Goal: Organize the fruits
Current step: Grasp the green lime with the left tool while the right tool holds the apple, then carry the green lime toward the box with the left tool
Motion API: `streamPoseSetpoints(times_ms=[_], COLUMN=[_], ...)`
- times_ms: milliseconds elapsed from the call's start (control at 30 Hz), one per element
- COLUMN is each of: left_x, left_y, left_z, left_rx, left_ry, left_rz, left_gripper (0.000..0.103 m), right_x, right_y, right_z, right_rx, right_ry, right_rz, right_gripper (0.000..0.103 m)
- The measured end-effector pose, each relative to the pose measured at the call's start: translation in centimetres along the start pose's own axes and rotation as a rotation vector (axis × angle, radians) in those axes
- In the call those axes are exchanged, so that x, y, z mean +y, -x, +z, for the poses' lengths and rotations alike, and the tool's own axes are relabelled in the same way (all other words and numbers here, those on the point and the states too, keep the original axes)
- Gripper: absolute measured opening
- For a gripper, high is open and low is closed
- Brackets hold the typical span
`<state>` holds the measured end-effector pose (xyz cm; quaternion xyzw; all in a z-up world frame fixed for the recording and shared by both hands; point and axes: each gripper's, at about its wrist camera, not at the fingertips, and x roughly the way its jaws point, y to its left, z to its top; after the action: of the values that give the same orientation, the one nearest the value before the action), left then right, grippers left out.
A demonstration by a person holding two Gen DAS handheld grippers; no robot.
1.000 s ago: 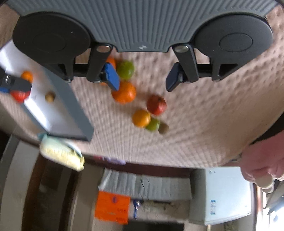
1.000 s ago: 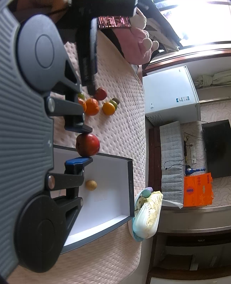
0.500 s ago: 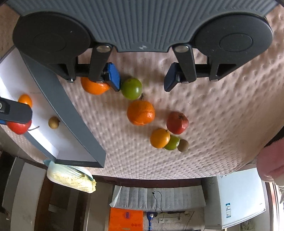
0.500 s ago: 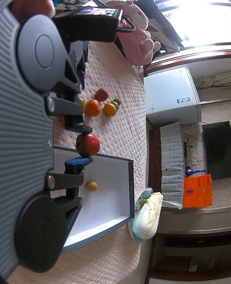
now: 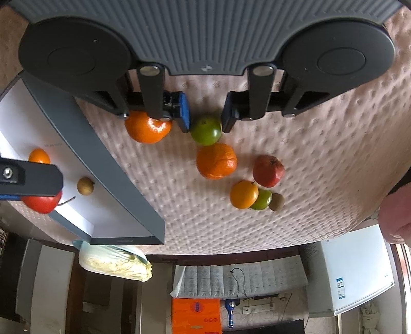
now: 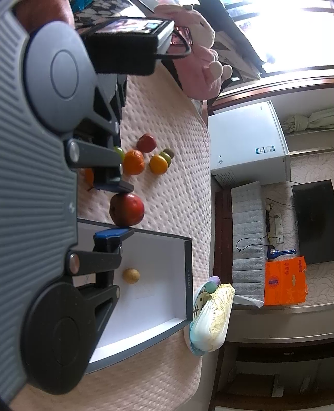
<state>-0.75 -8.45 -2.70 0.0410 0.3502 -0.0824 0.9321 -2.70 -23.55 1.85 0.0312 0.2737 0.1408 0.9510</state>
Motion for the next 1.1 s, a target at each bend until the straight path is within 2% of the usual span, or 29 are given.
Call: streamPoseSetpoints(times_ms=[133,300,533,833,1100], left_x=[0.4,2.2,4.9,6.3,6.1], left_y=[0.2,1.6,3.2,3.7,4.3], left_z=[0.0,0.5,0.8,0.8,0.9], left_rx=[0.004,-0.021,-0.043,-0.048,-0.067], left_ry=[0.007,0.073,0.115,0.105,0.082], left_rz=[-0.017,-0.04,-0.032,0.0,0.015], left_gripper=[0.028,0.028,0.028,0.028,0.028], right_x=[0.2,0.5,1.1,1.8,1.5], right_y=[-0.5,-0.9,-1.8,-2.5,-2.1], right_z=[-0.1,-0.1,0.0,0.1,0.1], right_rx=[0.008,0.013,0.023,0.029,0.018], right_ry=[0.001,-0.005,-0.011,-0.003,0.001], right_rz=[-0.004,0.004,0.017,0.011,0.0], right_gripper=[0.032,0.032,0.032,0.032,0.032])
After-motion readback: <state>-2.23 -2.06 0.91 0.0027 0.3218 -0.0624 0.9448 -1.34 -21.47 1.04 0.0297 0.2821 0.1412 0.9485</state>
